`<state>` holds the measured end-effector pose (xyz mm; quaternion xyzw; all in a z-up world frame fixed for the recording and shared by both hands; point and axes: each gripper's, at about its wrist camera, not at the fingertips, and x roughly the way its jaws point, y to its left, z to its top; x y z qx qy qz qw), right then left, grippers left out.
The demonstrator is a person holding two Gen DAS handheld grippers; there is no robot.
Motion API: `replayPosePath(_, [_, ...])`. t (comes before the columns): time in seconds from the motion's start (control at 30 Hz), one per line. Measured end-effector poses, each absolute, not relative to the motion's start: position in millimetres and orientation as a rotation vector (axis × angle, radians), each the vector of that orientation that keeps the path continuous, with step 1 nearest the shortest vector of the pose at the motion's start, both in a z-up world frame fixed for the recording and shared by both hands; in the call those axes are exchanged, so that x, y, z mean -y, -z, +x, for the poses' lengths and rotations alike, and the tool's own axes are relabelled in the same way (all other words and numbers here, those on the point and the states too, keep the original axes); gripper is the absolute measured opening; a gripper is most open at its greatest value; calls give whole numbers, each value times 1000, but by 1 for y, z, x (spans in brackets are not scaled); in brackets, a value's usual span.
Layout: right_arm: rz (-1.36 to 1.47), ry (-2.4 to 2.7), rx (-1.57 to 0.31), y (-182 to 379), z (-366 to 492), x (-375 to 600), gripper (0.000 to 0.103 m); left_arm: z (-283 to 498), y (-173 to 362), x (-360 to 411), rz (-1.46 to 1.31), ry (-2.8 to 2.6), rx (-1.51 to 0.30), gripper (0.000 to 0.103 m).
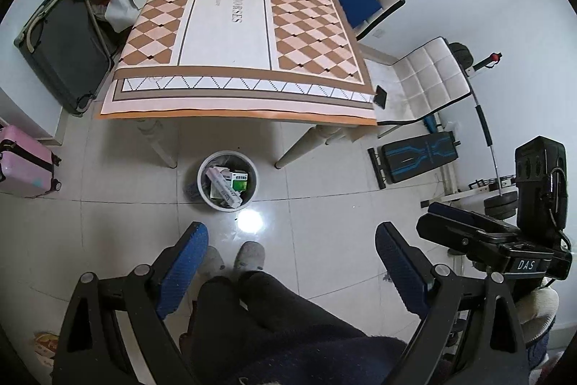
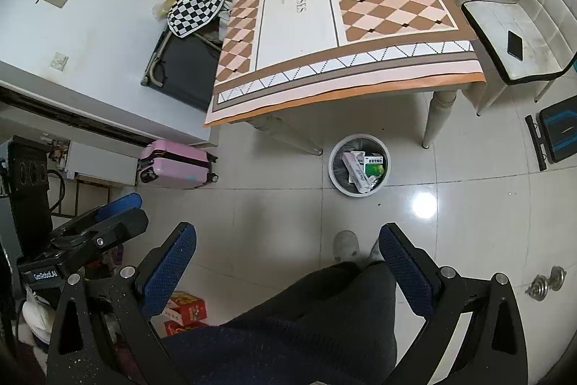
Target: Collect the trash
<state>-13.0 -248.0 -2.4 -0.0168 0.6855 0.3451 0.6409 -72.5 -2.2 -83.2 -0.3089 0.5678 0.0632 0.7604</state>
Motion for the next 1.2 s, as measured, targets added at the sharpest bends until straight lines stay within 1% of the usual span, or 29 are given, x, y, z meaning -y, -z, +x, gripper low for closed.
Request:
replayPosePath(0.47, [-40, -824, -1569, -7, -12, 243, 102, -75, 73, 8, -677, -141, -1210, 95])
replayPosePath(0.53, [-31, -825, -1576, -7, -12, 243, 102, -75, 73, 8, -677, -139, -1212, 103])
replayPosePath(1.2, [-51, -819, -1578, -10, -7, 239, 103, -72, 68, 15, -687, -117, -1205, 103])
